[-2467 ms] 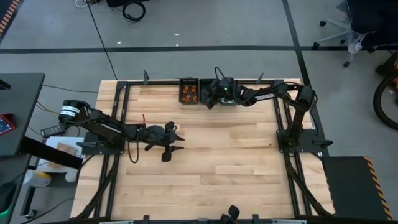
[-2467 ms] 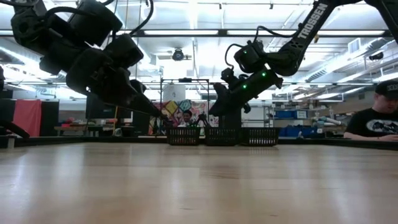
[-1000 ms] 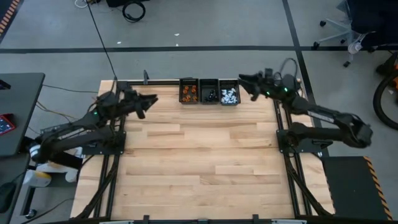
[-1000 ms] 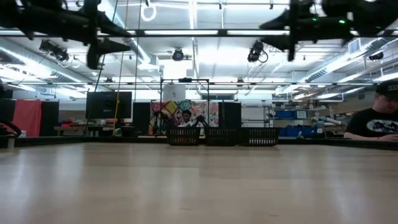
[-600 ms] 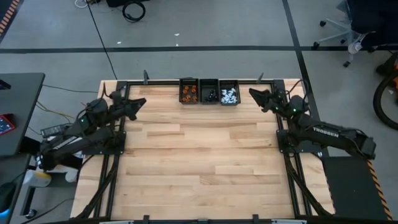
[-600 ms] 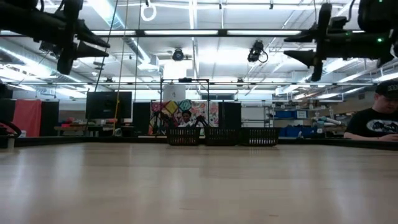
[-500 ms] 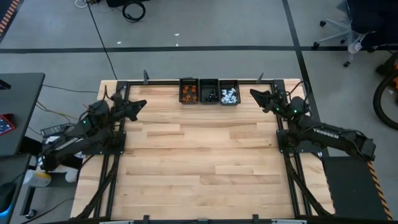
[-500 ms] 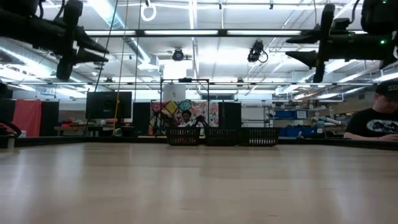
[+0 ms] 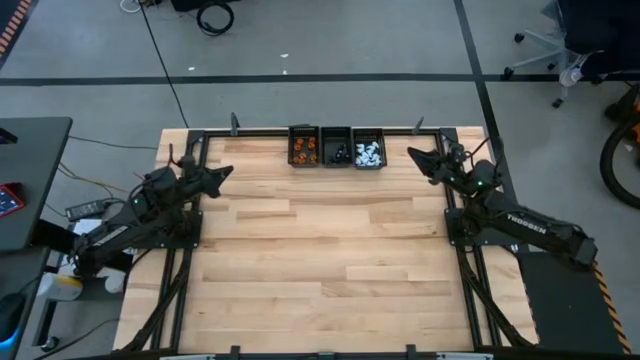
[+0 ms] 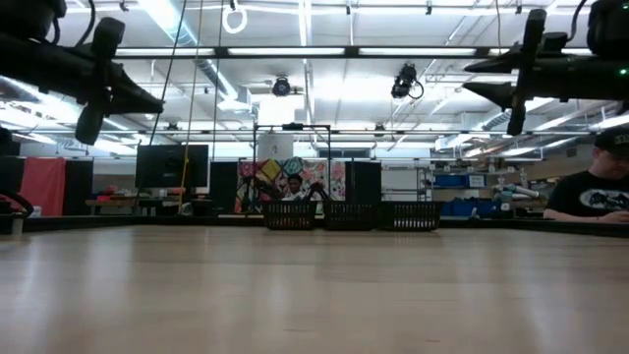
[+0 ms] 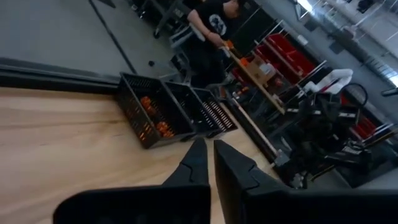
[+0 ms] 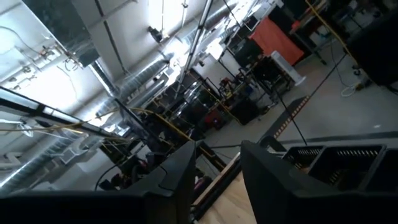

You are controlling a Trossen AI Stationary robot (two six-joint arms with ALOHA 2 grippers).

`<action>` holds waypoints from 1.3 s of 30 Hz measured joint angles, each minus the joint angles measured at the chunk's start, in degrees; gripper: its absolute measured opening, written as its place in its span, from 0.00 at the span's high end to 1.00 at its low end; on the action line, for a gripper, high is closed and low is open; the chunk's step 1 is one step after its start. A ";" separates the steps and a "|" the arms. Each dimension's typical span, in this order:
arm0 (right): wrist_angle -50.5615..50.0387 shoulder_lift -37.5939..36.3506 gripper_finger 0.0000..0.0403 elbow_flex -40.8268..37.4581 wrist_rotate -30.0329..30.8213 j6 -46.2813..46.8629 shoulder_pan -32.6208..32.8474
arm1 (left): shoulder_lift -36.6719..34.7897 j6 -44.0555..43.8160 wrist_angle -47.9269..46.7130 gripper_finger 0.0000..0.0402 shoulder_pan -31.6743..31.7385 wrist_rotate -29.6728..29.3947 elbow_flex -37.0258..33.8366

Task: Sort game pieces by color
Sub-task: Return to Home Position

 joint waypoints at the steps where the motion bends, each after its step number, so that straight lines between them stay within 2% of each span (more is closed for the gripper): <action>1: -0.82 -1.02 0.67 0.00 -0.08 -0.25 -0.15 | 0.02 -0.03 0.32 0.98 0.00 0.00 -0.22; 5: -4.63 -5.58 0.69 -0.64 1.00 -0.53 -0.96 | -0.02 -0.76 3.13 0.99 -0.14 0.02 -2.13; 12: -7.01 -9.97 0.69 -2.64 3.04 1.76 -1.24 | 0.04 -5.32 13.15 0.99 -1.72 0.14 -9.99; 20: -15.24 -10.44 0.69 -2.67 8.49 2.89 -1.24 | 1.58 -4.54 14.76 0.99 0.27 -1.78 -10.38; 23: -18.17 -10.04 0.69 -2.67 8.61 -1.43 -1.24 | 1.71 -5.62 14.80 0.99 1.20 -2.20 -10.38; 25: -19.98 -9.92 0.69 -2.67 8.27 -8.01 -1.24 | 1.85 1.74 14.77 0.99 1.38 -2.14 -10.38; 28: -23.59 -9.76 0.69 -2.67 8.24 -24.33 -1.24 | 1.85 22.21 14.78 0.99 1.25 -2.12 -10.38; 31: -25.05 -9.76 0.69 -2.67 8.24 -35.97 -1.24 | 1.81 35.69 14.76 0.99 1.25 -2.05 -10.38; 34: -24.64 -9.76 0.69 -2.67 8.24 -39.99 -1.24 | 1.81 41.99 14.76 0.99 1.25 -2.05 -10.38; 39: -23.53 -9.76 0.69 -2.67 8.21 -40.39 -1.24 | 1.81 43.63 14.76 0.99 1.25 -2.04 -10.38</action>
